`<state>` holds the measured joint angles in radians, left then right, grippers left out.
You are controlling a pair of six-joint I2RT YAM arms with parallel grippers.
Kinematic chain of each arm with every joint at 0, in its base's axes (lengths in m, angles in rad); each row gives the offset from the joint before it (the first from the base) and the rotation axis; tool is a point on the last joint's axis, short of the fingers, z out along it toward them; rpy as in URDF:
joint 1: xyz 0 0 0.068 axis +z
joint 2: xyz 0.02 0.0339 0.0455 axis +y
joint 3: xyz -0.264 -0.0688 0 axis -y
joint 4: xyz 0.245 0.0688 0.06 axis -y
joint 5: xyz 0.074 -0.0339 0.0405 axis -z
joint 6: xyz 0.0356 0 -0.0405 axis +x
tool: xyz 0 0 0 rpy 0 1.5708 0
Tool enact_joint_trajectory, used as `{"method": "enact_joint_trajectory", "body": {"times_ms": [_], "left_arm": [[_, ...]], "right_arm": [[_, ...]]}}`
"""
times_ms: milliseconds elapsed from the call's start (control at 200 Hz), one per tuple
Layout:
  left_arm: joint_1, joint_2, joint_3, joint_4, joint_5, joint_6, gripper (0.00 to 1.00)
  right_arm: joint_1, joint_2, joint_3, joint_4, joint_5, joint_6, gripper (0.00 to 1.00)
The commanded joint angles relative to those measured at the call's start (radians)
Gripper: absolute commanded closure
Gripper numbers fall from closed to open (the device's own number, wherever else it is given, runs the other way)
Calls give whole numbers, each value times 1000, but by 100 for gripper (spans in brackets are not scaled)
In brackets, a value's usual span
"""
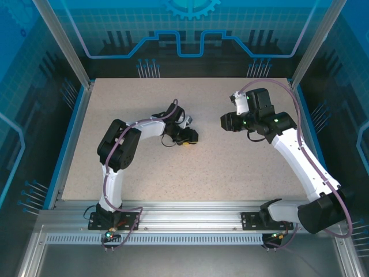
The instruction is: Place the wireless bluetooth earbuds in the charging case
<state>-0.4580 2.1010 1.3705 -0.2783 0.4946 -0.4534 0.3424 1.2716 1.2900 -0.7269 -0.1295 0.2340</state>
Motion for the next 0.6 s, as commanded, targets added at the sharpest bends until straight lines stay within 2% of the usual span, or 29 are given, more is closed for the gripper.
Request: {"method": "enact_joint_trajectory", "body": {"times_ms": [0,95,115,135,270,510,595], "left_arm": [[9,-23,-21,-58,-62,10,40],[9,-61,-19,-99,-98,34,25],[9,-69,-16,-107,-105,44,5],[9,-79,-15,-119,-117,50,2],[10,-175,-28,-169,-174,80,1],[10,-434,-144,-178,-280,94,1],[12,-526,-193,-183,-358,97,1]], "right_arm": [[-17,-22,-15,-19,11,-15,58],[-22,-23,-25,-13,13,-16,58],[-23,-22,-26,-11,14,-16,58],[-23,-22,-30,-9,16,-16,58],[-31,-28,-55,10,56,-16,54],[-62,-60,-152,58,237,21,47],[-83,-86,-205,95,302,37,43]]}}
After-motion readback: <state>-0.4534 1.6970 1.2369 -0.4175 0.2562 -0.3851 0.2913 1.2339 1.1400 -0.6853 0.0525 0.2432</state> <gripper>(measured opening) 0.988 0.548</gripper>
